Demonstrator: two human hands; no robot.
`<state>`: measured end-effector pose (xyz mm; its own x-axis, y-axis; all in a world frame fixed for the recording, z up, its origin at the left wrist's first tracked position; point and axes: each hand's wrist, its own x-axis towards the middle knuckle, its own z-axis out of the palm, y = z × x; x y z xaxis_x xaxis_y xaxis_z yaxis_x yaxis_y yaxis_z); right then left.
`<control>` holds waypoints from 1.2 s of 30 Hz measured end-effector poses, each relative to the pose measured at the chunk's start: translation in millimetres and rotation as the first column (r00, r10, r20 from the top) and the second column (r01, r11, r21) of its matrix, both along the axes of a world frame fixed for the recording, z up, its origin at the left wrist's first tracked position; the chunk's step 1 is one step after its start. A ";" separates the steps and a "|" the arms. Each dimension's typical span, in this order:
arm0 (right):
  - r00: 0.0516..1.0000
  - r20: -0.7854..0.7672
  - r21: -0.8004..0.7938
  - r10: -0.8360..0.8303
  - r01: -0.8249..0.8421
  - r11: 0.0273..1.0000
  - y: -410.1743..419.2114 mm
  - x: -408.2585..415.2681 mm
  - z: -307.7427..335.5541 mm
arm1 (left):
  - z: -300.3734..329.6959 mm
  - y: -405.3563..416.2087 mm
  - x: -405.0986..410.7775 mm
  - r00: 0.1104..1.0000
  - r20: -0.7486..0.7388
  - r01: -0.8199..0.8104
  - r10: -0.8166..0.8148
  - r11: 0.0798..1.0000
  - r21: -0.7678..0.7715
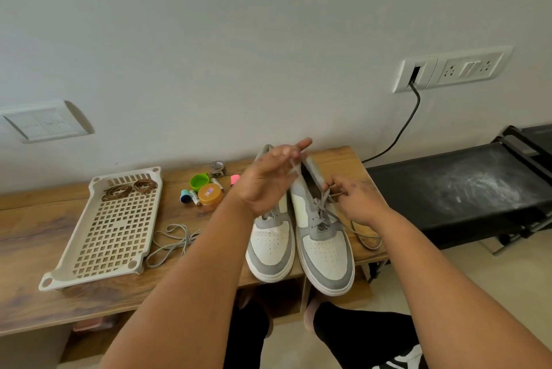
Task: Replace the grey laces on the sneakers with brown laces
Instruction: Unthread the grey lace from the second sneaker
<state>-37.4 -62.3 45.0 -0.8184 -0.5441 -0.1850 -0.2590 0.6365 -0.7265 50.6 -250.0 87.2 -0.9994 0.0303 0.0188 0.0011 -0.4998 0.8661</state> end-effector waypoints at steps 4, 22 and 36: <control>1.000 -0.018 0.029 0.015 -0.015 0.999 -1.2 1.4 2.3 | 9.0 -22.6 19.4 0.962 -0.160 0.247 -0.220 0.954 0.171; 0.998 -0.052 0.050 0.044 -0.041 0.998 0.8 1.3 4.4 | -47.3 27.5 -17.5 0.965 -0.123 -0.137 0.232 0.047 -0.989; 0.975 -0.220 0.145 0.033 -0.001 0.989 -16.5 22.5 2.5 | -22.4 6.8 16.2 0.928 0.308 0.192 0.208 0.441 -0.877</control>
<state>-14.9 -78.8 47.5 -0.8385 -0.5394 -0.0768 -0.4150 0.7235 -0.5516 66.9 -243.2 64.8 -0.9280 -0.1782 -0.3271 -0.3703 0.5362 0.7585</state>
